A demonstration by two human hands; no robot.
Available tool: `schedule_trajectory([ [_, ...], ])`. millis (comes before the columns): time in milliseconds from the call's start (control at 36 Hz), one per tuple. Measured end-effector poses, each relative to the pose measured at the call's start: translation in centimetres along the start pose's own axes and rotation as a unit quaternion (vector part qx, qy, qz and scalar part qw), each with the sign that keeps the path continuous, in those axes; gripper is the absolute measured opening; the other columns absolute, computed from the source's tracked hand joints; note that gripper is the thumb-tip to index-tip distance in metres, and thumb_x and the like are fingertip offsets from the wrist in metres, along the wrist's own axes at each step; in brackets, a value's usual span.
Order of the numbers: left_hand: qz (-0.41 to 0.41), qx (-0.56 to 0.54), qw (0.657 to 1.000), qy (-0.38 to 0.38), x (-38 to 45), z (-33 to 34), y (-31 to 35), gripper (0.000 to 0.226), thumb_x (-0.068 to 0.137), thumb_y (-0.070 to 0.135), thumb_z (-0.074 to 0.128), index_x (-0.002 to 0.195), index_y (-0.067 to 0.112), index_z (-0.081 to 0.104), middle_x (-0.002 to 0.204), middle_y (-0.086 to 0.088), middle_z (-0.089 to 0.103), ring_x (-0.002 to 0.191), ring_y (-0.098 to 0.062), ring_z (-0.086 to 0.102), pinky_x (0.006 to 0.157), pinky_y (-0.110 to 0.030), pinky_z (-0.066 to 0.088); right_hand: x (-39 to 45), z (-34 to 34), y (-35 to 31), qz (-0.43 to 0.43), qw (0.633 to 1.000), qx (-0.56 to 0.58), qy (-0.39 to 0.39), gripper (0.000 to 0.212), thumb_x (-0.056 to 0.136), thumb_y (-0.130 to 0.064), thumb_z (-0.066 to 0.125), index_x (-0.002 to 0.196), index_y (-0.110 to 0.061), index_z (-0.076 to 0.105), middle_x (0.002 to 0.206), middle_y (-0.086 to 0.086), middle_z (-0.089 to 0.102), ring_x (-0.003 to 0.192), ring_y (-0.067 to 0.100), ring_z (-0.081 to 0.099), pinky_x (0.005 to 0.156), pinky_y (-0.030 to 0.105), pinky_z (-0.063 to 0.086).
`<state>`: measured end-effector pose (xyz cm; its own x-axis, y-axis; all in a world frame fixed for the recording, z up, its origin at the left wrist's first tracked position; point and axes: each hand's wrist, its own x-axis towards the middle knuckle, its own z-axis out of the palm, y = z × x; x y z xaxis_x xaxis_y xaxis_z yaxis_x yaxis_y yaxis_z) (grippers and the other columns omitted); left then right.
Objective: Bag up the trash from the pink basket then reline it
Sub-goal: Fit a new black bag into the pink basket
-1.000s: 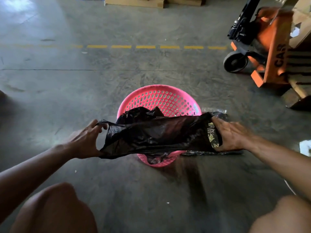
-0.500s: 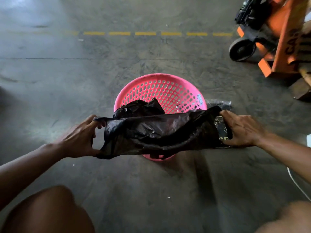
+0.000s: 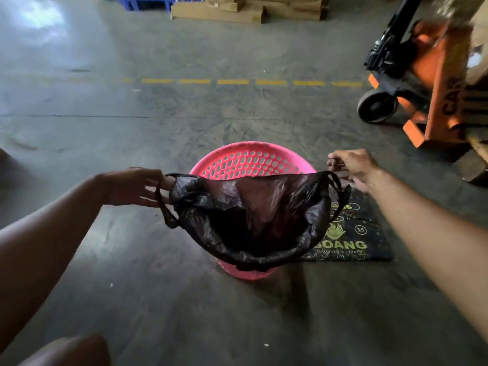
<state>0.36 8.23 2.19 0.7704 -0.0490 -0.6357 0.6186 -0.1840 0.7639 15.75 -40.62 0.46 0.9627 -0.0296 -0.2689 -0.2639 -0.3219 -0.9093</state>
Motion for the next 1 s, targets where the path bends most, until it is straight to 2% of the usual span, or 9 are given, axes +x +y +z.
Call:
schedule_trajectory([
  [167,0.183,-0.033,0.960,0.208,-1.8,-0.3,0.9,0.018,0.089,0.024,0.071,0.077,0.013,0.076,0.121,-0.030,0.070,0.102,-0.030,0.073,0.105,-0.050,0.051,-0.7,0.3,-1.6,-0.181,0.971,-0.153,-0.014,0.015,0.082,-0.021,0.072,0.068,-0.023,0.069,0.075,0.001,0.071,0.078,0.021,0.066,0.075,0.037,0.050],
  [250,0.246,0.086,0.945,0.198,-1.9,2.4,2.4,0.027,0.072,0.047,0.077,0.086,0.023,0.078,0.103,-0.002,0.076,0.100,-0.016,0.071,0.100,-0.043,0.053,-1.9,2.0,-2.4,-0.230,0.938,-0.246,-0.081,0.007,0.085,-0.014,0.073,0.086,-0.014,0.080,0.101,0.009,0.069,0.102,0.029,0.068,0.096,0.042,0.051],
  [389,0.263,0.388,0.871,0.149,-0.4,7.1,3.6,0.044,0.072,0.054,0.084,0.111,0.037,0.073,0.127,0.005,0.046,0.120,-0.007,0.050,0.107,-0.030,0.040,-3.3,4.2,-2.1,-0.176,0.883,-0.395,-0.184,0.033,0.071,-0.045,0.078,0.098,-0.026,0.079,0.153,0.016,0.039,0.141,0.030,0.043,0.121,0.037,0.030],
  [472,0.279,0.483,0.819,0.137,0.4,8.4,3.8,0.034,0.078,0.044,0.083,0.107,0.028,0.077,0.124,0.001,0.050,0.119,-0.001,0.038,0.101,-0.016,0.027,-3.5,4.6,-1.6,-0.194,0.884,-0.390,-0.168,0.012,0.079,-0.029,0.083,0.086,-0.026,0.074,0.148,0.015,0.046,0.135,0.029,0.050,0.114,0.028,0.034],
  [556,0.297,0.472,0.810,0.180,1.6,8.5,3.6,0.017,0.086,0.032,0.078,0.097,0.020,0.078,0.126,-0.007,0.059,0.116,-0.015,0.057,0.098,-0.016,0.033,-2.6,5.1,-1.2,-0.237,0.904,-0.345,-0.090,0.007,0.080,-0.017,0.082,0.083,-0.016,0.075,0.127,0.015,0.064,0.119,0.029,0.062,0.096,0.021,0.038],
  [667,0.305,0.387,0.839,0.232,3.3,8.1,3.3,0.015,0.085,0.035,0.069,0.094,0.023,0.074,0.111,-0.003,0.063,0.102,-0.023,0.068,0.093,-0.036,0.055,-1.3,6.0,-0.9,-0.247,0.922,-0.295,-0.032,0.009,0.084,-0.017,0.078,0.087,-0.010,0.075,0.099,0.010,0.071,0.093,0.025,0.068,0.082,0.030,0.048],
  [750,0.283,0.336,0.849,0.294,4.7,8.2,3.7,0.009,0.090,0.031,0.072,0.089,0.022,0.073,0.097,0.002,0.069,0.089,-0.019,0.073,0.079,-0.031,0.051,-0.1,6.7,-0.8,-0.225,0.942,-0.248,0.025,0.011,0.086,-0.023,0.076,0.080,-0.015,0.071,0.075,0.002,0.069,0.076,0.019,0.067,0.070,0.028,0.047],
  [833,0.247,0.288,0.857,0.348,6.3,7.8,4.5,0.021,0.088,0.041,0.069,0.076,0.024,0.067,0.074,0.007,0.071,0.077,-0.021,0.069,0.069,-0.029,0.044,1.3,7.4,-1.4,-0.205,0.950,-0.227,0.068,0.017,0.086,-0.031,0.075,0.074,-0.021,0.066,0.070,0.000,0.066,0.072,0.021,0.065,0.067,0.028,0.044],
  [1000,0.190,0.254,0.866,0.387,9.3,7.7,5.6,0.041,0.090,0.050,0.061,0.073,0.012,0.060,0.074,-0.005,0.064,0.080,-0.030,0.063,0.065,-0.032,0.037,3.6,8.7,-2.9,-0.179,0.944,-0.262,0.087,0.025,0.085,-0.038,0.076,0.072,-0.020,0.064,0.078,0.004,0.069,0.084,0.028,0.069,0.069,0.030,0.048],
])
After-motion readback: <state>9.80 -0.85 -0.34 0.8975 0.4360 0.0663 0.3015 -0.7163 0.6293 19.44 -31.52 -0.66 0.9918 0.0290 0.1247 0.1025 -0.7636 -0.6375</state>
